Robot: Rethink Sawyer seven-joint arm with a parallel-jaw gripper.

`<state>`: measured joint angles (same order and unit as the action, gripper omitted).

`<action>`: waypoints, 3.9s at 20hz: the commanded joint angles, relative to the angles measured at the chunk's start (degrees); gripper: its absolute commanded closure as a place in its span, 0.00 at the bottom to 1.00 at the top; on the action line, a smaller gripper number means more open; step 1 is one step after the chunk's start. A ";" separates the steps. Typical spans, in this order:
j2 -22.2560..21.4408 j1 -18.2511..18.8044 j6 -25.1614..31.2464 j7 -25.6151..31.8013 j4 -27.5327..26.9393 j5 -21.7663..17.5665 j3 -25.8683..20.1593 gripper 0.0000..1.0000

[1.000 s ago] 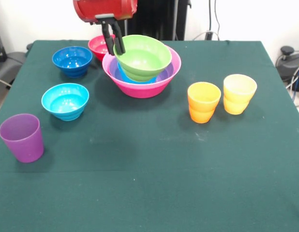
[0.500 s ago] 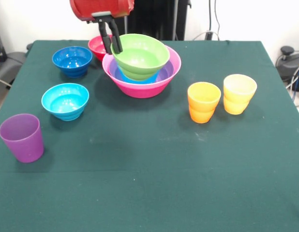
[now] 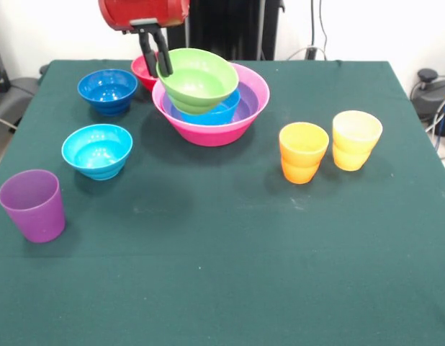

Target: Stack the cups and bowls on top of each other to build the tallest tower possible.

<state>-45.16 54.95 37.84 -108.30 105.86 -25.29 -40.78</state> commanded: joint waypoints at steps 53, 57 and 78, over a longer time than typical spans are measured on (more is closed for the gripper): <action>-2.99 -1.08 -4.97 5.11 12.05 -6.34 -1.67 1.00; -4.14 0.71 -5.46 6.00 13.58 -6.32 -2.42 1.00; -6.45 4.34 -9.38 5.77 18.75 -11.53 -2.85 1.00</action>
<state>-52.24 60.83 31.95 -108.30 120.36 -30.01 -43.09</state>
